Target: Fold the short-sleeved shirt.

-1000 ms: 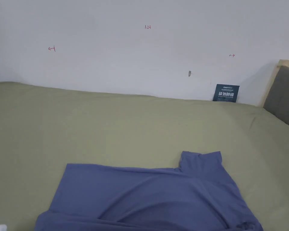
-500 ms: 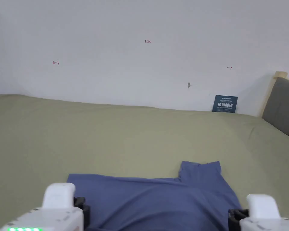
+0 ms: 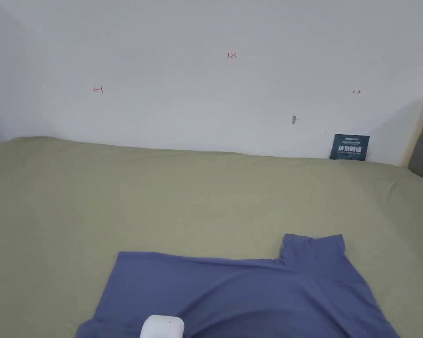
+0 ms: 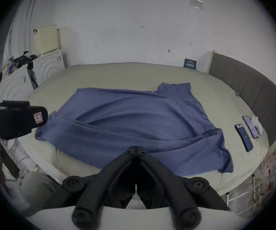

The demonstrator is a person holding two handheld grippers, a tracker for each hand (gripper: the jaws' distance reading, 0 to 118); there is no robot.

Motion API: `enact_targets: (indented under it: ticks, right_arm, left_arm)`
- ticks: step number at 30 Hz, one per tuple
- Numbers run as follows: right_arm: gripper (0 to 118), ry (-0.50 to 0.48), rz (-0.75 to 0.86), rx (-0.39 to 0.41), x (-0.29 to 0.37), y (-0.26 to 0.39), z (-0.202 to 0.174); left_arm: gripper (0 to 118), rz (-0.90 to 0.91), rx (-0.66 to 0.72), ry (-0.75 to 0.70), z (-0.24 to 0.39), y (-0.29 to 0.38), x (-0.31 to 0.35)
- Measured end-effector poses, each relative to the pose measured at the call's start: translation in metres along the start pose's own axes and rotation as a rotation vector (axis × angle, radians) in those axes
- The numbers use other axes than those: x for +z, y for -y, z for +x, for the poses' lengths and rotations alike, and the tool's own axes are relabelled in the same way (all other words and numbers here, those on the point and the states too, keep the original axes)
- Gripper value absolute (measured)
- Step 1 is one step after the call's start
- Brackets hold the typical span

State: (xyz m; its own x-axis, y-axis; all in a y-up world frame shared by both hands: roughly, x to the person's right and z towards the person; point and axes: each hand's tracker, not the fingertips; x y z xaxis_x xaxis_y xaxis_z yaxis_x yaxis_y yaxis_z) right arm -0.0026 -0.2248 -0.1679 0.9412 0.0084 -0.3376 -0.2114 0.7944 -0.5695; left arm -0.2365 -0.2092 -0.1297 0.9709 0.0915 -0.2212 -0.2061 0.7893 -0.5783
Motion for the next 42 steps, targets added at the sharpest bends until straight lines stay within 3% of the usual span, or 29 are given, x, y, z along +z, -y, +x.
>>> enact_targets:
  ticks: [8,11,13,15,16,17,18,19,20,24,28,29,30,31,32,33,34,35,36,37,38,40,42]
  right_arm:
    - [1,0.02,0.0,-0.042,-0.028,-0.02,0.026]
    - [1,0.017,-0.031,-0.056,-0.041,-0.022,0.033]
    - [1,0.019,-0.045,-0.058,-0.049,-0.022,0.036]
    - [1,0.027,-0.064,-0.054,-0.056,-0.023,0.038]
    - [1,0.024,-0.071,-0.052,-0.059,-0.024,0.039]
    - [1,0.021,-0.077,-0.052,-0.06,-0.024,0.038]
    - [1,0.011,-0.081,-0.051,-0.061,-0.025,0.039]
    - [1,0.001,-0.081,-0.052,-0.061,-0.026,0.039]
    - [1,-0.006,-0.079,-0.056,-0.061,-0.028,0.039]
    - [1,-0.026,-0.074,-0.052,-0.059,-0.033,0.038]
    - [1,-0.032,-0.063,-0.043,-0.056,-0.041,0.038]
    - [1,-0.04,-0.057,-0.047,-0.055,-0.044,0.04]
    - [1,-0.048,-0.053,-0.052,-0.053,-0.047,0.041]
    - [1,-0.05,-0.051,-0.055,-0.052,-0.051,0.044]
    - [1,-0.057,-0.051,-0.058,-0.052,-0.057,0.048]
    - [2,-0.069,-0.053,-0.056,-0.054,-0.064,0.054]
    - [2,-0.098,-0.056,-0.041,-0.062,-0.074,0.063]
    - [5,-0.112,-0.063,-0.033,-0.073,-0.087,0.075]
    - [22,-0.116,-0.088,-0.031,-0.087,-0.104,0.089]
    - [52,-0.11,-0.13,-0.031,-0.107,-0.125,0.105]
    - [72,-0.136,-0.175,-0.025,-0.129,-0.147,0.122]
    - [72,-0.156,-0.331,0.024,-0.177,-0.189,0.15]
    - [72,-0.082,-0.387,0.007,-0.228,-0.222,0.182]
  left_arm:
    - [0,-0.069,0.041,-0.063,-0.081,-0.117,-0.099]
    - [0,-0.167,-0.022,-0.101,-0.11,-0.162,-0.15]
    - [0,-0.294,0.009,-0.073,-0.133,-0.186,-0.188]
    - [0,-0.364,0.129,-0.019,-0.153,-0.2,-0.222]
    - [8,-0.391,0.188,0.02,-0.158,-0.204,-0.231]
    - [30,-0.394,0.219,0.018,-0.162,-0.205,-0.241]
    - [75,-0.391,0.178,-0.023,-0.163,-0.207,-0.253]
    - [102,-0.401,0.135,-0.083,-0.162,-0.206,-0.264]
    - [111,-0.412,0.113,-0.123,-0.164,-0.203,-0.273]
    - [111,-0.485,0.179,-0.078,-0.162,-0.191,-0.295]
    - [109,-0.526,0.098,-0.121,-0.15,-0.182,-0.315]
    - [103,-0.554,0.066,-0.14,-0.147,-0.179,-0.32]
    - [76,-0.589,0.039,-0.163,-0.145,-0.175,-0.321]
    - [73,-0.606,0.027,-0.188,-0.144,-0.171,-0.319]
    - [61,-0.562,0.047,-0.171,-0.144,-0.172,-0.311]
    - [22,-0.543,0.057,-0.159,-0.143,-0.175,-0.309]
    - [2,-0.544,0.041,-0.149,-0.142,-0.177,-0.305]
    - [2,-0.528,0.023,-0.074,-0.142,-0.179,-0.304]
    - [2,-0.515,0.044,-0.058,-0.137,-0.178,-0.291]
    - [2,-0.525,0.04,-0.086,-0.135,-0.177,-0.29]
    - [2,-0.524,0.034,-0.087,-0.135,-0.175,-0.289]
    - [2,-0.528,0.046,-0.082,-0.137,-0.172,-0.292]
    - [2,-0.527,0.075,-0.08,-0.138,-0.17,-0.291]
